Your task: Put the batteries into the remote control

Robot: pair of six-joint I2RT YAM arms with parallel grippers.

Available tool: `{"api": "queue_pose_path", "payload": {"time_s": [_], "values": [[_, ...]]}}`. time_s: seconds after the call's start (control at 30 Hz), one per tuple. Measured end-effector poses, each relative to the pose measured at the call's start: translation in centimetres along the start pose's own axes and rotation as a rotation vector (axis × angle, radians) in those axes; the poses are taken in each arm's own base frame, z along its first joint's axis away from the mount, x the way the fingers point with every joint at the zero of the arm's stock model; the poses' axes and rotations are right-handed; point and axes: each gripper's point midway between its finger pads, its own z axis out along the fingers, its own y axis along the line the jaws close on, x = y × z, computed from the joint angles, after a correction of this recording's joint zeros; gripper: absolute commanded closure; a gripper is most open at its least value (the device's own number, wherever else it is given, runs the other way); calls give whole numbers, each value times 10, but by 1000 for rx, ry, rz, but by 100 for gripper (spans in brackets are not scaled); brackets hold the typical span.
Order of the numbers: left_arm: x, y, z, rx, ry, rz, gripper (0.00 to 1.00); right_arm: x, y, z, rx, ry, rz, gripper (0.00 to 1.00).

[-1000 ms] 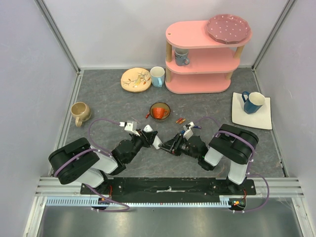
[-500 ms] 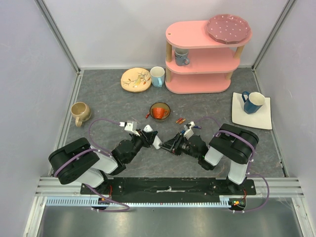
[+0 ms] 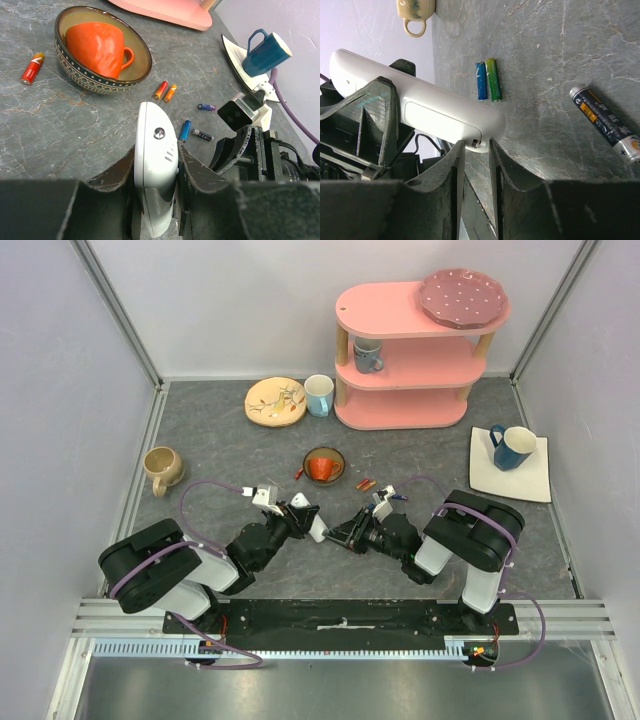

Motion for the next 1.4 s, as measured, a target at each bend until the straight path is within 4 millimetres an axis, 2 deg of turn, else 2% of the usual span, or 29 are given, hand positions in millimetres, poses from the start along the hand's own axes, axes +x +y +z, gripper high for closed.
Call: {"api": "queue_pose_path", "payload": {"time_s": [0.87, 1.07, 1.2, 1.4], "values": [[3, 3, 0, -13, 6, 5, 98, -2, 2, 3, -8, 2, 1, 73], [5, 3, 0, -15, 12, 7, 98, -1, -1, 4, 0, 7, 2, 83], [6, 4, 0, -17, 14, 8, 98, 1, -2, 4, 2, 13, 2, 92], [7, 5, -1, -23, 16, 10, 98, 1, -3, 4, 9, 17, 2, 100]]}}
